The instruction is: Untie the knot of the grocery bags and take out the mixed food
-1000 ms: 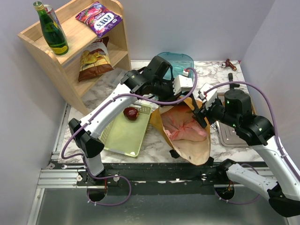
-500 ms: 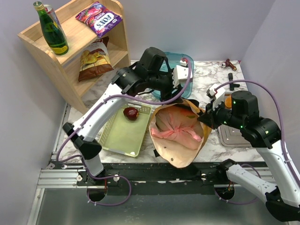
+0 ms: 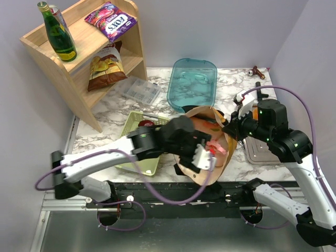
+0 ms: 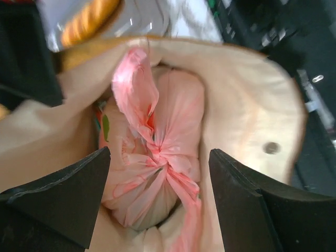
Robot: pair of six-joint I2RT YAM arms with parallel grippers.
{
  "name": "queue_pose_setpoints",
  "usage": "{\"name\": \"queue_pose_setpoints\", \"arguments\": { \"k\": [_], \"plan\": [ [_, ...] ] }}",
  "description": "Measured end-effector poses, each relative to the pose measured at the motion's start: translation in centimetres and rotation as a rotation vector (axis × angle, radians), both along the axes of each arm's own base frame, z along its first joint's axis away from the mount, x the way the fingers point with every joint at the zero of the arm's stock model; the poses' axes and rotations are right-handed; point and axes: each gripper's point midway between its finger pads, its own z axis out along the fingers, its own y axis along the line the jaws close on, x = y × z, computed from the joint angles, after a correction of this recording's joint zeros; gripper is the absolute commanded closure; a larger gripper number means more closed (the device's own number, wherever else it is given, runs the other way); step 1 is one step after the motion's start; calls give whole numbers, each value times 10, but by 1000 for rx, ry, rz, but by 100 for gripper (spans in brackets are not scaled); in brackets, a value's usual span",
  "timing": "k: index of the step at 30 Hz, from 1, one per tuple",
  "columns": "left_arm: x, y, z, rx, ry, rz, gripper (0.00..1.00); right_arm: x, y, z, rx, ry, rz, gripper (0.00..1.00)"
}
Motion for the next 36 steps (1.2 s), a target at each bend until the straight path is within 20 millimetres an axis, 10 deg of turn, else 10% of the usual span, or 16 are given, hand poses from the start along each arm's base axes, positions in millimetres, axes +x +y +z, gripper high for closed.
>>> {"name": "queue_pose_setpoints", "arguments": {
  "k": [6, 12, 18, 27, 36],
  "plan": [
    [46, -44, -104, 267, -48, 79, 20, 4, -4, 0, -7, -5, -24, 99],
    [64, -49, -147, 386, -109, 80, 23, 6, -7, 0, -9, -7, -41, 99],
    [80, -46, -158, 429, -139, 98, 91, 8, -10, 0, -10, -6, -51, 99],
    [78, -39, -121, 421, -68, 129, 100, 12, -10, 2, -10, -21, -57, 99],
    [64, -20, 87, -1, 102, 173, 100, 33, -13, 4, -31, -61, -110, 99]
  ]
}}
